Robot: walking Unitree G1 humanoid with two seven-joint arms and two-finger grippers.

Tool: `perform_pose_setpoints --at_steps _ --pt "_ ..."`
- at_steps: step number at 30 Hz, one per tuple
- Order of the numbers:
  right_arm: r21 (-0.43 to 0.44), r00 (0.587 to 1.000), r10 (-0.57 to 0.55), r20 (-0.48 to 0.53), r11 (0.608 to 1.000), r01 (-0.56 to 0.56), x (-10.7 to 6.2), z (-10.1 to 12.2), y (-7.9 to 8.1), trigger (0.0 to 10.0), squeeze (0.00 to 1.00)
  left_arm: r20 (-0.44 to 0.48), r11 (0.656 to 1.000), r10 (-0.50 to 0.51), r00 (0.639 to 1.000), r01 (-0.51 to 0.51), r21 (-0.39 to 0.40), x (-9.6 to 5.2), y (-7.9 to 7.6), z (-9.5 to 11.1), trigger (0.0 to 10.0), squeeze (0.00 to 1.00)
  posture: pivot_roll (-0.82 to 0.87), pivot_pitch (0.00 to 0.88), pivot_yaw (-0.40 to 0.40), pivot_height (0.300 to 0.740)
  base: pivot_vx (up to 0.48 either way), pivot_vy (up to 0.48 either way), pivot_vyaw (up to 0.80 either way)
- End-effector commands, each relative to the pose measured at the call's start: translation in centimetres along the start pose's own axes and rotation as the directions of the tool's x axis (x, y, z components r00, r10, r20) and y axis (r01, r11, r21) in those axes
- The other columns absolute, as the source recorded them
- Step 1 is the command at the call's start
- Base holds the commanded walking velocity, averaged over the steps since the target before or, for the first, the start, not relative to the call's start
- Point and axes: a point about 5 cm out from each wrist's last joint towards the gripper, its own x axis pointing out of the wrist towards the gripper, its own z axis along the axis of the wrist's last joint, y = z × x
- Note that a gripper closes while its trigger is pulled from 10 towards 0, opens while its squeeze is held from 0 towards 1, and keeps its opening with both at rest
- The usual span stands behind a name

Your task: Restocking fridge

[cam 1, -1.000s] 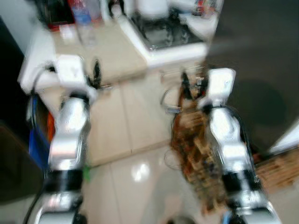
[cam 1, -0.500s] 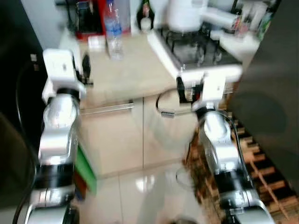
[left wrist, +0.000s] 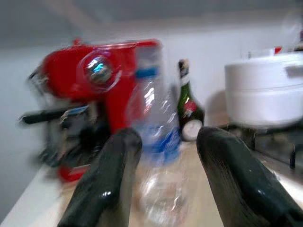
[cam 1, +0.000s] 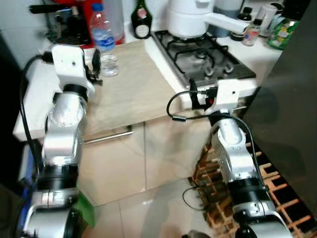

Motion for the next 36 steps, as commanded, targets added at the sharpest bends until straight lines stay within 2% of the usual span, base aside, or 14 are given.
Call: perform_pose_setpoints --at_steps 1,3,5,13,14,21,24,27,30,34,35,36 --pt "0.004 1.0 -0.027 0.016 1.0 0.027 0.1 0.3 -1.0 10.0 0.0 0.041 0.997 -0.075 0.996 0.076 -0.015 1.2 -1.0 1.1 10.0 0.0 -0.07 0.0 0.017 0.732 0.48 0.0 0.0" --pt "-0.005 0.999 -0.026 0.03 1.0 0.027 0.2 0.6 -1.1 10.0 0.0 0.078 0.995 -0.091 0.993 0.093 -0.025 2.3 -1.1 2.1 10.0 0.0 -0.08 0.0 0.025 0.732 0.48 0.0 0.0" --pt "-0.006 0.999 -0.027 0.032 1.0 0.027 0.2 0.7 -1.2 10.0 0.0 0.082 0.995 -0.09 0.993 0.092 -0.029 2.4 -1.1 2.2 10.0 0.0 -0.08 0.0 0.025 0.732 0.48 0.0 0.0" --pt "-0.002 0.998 -0.044 0.039 0.999 0.044 -0.2 0.6 -1.3 10.0 0.0 0.127 0.995 -0.063 0.99 0.072 -0.072 4.4 -1.5 3.8 10.0 0.0 -0.11 0.0 0.03 0.732 0.48 0.0 0.0" --pt "0.001 0.999 -0.039 0.033 0.999 0.039 -0.3 0.4 -1.2 10.0 0.0 0.147 0.996 -0.035 0.988 0.046 -0.07 5.1 -1.2 4.6 10.0 0.0 -0.1 0.0 0.029 0.732 0.446 0.0 0.0" --pt "0.007 0.999 -0.03 0.03 1.0 0.03 -0.3 0.3 -0.8 10.0 0.0 0.207 0.997 0.054 0.977 -0.04 -0.071 7.0 0.8 7.6 10.0 0.0 -0.1 0.0 0.036 0.732 0.064 0.0 0.0" --pt "0.011 0.999 -0.029 0.039 1.0 0.029 -0.2 0.5 -0.6 10.0 0.0 0.209 0.991 0.082 0.975 -0.058 -0.121 7.8 2.3 8.3 10.0 0.0 -0.11 0.0 0.046 0.732 0.0 0.0 0.0" --pt "0.026 0.998 -0.045 0.042 0.999 0.044 -0.5 0.3 -0.3 10.0 0.0 0.187 0.989 0.119 0.975 -0.099 -0.114 8.4 3.6 8.3 10.0 0.0 -0.1 0.0 0.07 0.732 0.0 0.0 0.0" --pt "0.038 0.998 -0.047 0.032 0.998 0.045 -0.8 -0.2 0.1 10.0 0.0 0.12 0.994 0.08 0.99 -0.071 -0.078 9.0 3.3 7.5 10.0 0.0 -0.09 0.0 0.088 0.732 0.0 0.0 0.0" --pt "0.043 0.998 -0.051 0.04 0.998 0.049 -0.5 0.0 0.1 10.0 0.0 0.048 0.993 0.042 0.998 -0.037 -0.108 9.4 2.7 6.7 10.0 0.0 -0.1 0.0 0.095 0.732 0.0 0.0 0.0" --pt "0.04 0.997 -0.056 0.055 0.998 0.054 -0.1 0.4 0.0 10.0 0.0 0.008 0.992 0.026 1.0 -0.025 -0.122 9.6 2.3 6.3 10.0 0.0 -0.1 0.0 0.095 0.732 0.0 0.0 0.0" --pt "0.04 0.997 -0.056 0.055 0.998 0.054 -0.1 0.4 0.0 10.0 0.0 0.008 0.992 0.026 1.0 -0.025 -0.122 9.6 2.3 6.3 10.0 0.0 -0.1 0.0 0.095 0.732 0.0 0.0 0.0"
